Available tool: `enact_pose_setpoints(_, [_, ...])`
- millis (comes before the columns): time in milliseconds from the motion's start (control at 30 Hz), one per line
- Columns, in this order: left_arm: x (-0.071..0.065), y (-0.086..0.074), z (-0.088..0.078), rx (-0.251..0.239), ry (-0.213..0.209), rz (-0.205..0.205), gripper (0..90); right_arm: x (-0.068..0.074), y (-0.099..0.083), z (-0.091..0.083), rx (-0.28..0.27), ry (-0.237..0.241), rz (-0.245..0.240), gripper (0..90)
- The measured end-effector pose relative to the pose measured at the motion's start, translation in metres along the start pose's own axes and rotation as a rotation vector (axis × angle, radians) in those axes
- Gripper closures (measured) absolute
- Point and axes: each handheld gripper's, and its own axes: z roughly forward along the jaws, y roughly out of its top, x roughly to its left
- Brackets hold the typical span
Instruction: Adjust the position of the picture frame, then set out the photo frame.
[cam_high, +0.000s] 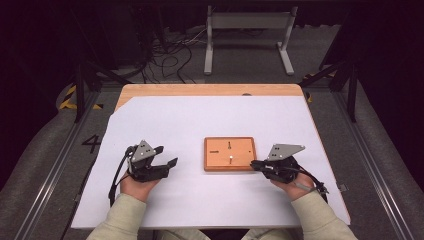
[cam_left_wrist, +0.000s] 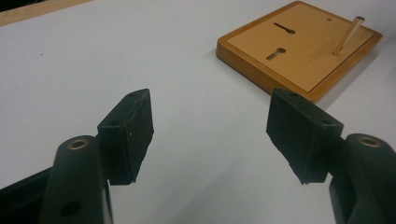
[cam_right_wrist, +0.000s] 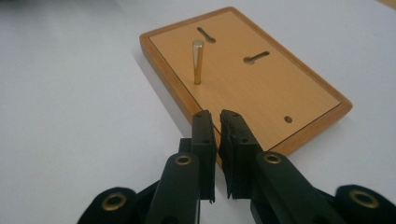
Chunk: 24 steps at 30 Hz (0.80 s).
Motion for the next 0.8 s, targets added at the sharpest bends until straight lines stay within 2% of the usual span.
enact_pose_setpoints(167, [-0.001,0.002,-0.001,-0.01,-0.01,-0.014,31.6,-0.001,0.004,-0.01,-0.084,0.001,0.0,73.9])
enact_pose_setpoints(300, [-0.003,0.002,-0.001,-0.009,-0.013,-0.015,31.6,0.001,0.009,-0.01,-0.119,-0.002,-0.015,69.2])
enact_pose_setpoints(400, [-0.003,0.002,-0.002,-0.007,-0.013,-0.02,31.3,0.002,0.016,-0.007,-0.126,0.004,-0.011,68.2])
enact_pose_setpoints(567, [-0.002,0.0,-0.002,-0.002,-0.006,-0.01,31.0,0.004,0.029,0.0,-0.122,0.026,-0.034,66.7])
enact_pose_setpoints(633, [-0.001,0.0,-0.002,-0.006,-0.002,-0.013,30.7,0.004,0.037,0.008,-0.113,0.048,-0.054,64.8])
enact_pose_setpoints(800, [-0.001,-0.001,0.0,0.002,-0.005,-0.014,30.6,0.003,0.041,0.023,-0.088,0.071,-0.069,63.1])
